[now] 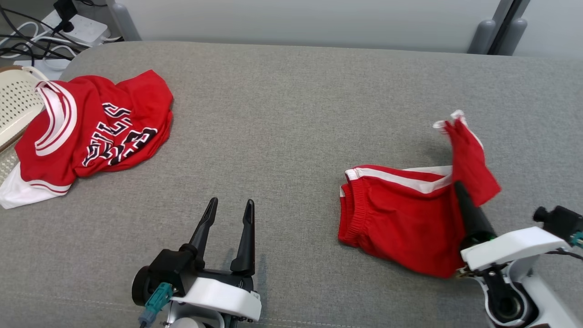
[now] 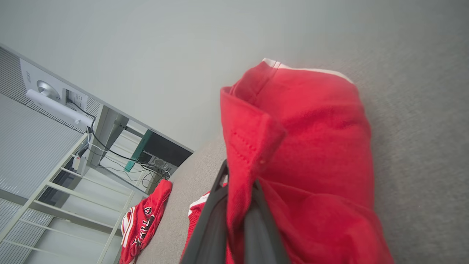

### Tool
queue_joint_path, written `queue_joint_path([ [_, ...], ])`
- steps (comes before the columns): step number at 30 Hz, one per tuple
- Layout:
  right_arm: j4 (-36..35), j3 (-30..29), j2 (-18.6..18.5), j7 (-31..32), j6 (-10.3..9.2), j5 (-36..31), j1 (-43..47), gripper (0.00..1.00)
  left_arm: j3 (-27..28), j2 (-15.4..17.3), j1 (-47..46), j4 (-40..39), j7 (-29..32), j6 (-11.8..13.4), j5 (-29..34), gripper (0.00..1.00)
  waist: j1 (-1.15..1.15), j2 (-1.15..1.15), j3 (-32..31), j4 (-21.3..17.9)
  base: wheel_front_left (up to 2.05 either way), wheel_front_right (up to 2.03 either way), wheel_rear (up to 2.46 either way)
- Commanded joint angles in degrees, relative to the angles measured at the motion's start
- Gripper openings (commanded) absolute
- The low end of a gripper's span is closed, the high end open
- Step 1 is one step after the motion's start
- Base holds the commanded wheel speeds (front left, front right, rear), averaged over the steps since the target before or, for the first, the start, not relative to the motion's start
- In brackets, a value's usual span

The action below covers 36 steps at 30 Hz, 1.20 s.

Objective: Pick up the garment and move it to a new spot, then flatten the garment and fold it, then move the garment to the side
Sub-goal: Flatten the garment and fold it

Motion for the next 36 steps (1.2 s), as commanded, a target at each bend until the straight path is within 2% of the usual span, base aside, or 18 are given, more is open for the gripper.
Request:
queue_joint_path([
  [1, -2.7, 2.3, 0.4, 0.6, 0.03, -0.6, 0.1, 0.00, 1.6, 0.2, -1.9, -1.8, -0.3, 0.5, -0.6, 1.00, 0.00, 0.00, 0.0, 0.5, 0.00, 0.00, 0.00],
  [5, -4.1, 5.2, 2.1, 1.9, 0.03, -0.9, 0.0, 0.00, 1.6, 0.2, -1.8, -1.9, -0.3, 0.6, -0.8, 1.00, 0.00, 0.00, 0.1, 1.3, 0.00, 0.00, 0.00],
  [13, -2.1, 9.8, 3.7, 3.9, 0.03, -4.2, 0.4, 0.00, 1.3, 0.2, -1.7, -1.9, -0.3, 0.7, -1.2, 1.00, 0.00, 0.00, 0.0, 2.7, 0.00, 0.00, 0.00],
  [14, -1.9, 10.2, 3.7, 4.0, 0.03, -4.7, 0.5, 0.22, 1.3, 0.2, -1.6, -1.9, -0.3, 0.7, -1.2, 1.00, 0.00, 0.00, 0.0, 2.8, 0.00, 0.00, 0.00],
  [15, -1.7, 10.6, 3.9, 4.0, 0.03, -5.2, 0.7, 1.00, 1.3, 0.2, -1.6, -1.9, -0.3, 0.8, -1.2, 1.00, 0.00, 0.00, 0.0, 2.9, 0.00, 0.00, 0.00],
  [21, -3.3, 12.5, 5.0, 4.8, 0.03, -6.3, 2.2, 1.00, 1.3, 0.2, -1.3, -1.9, -0.3, 0.7, -1.3, 1.00, 0.00, 0.00, -0.4, 2.9, 0.00, 0.00, 0.00],
  [29, -8.0, 14.2, 4.2, 6.0, 0.03, -7.7, 4.5, 1.00, 1.4, 0.2, -0.9, -1.6, -0.3, 0.7, -1.2, 1.00, 0.00, 0.00, -1.3, 2.2, 0.00, 0.00, 0.00],
  [36, -11.5, 11.6, 1.4, 3.2, 0.03, -15.5, 4.6, 1.00, 2.3, 0.2, -0.1, -1.9, -0.3, 0.7, -1.1, 1.00, 0.00, 0.00, -2.6, 0.4, 0.00, 0.00, 0.00],
])
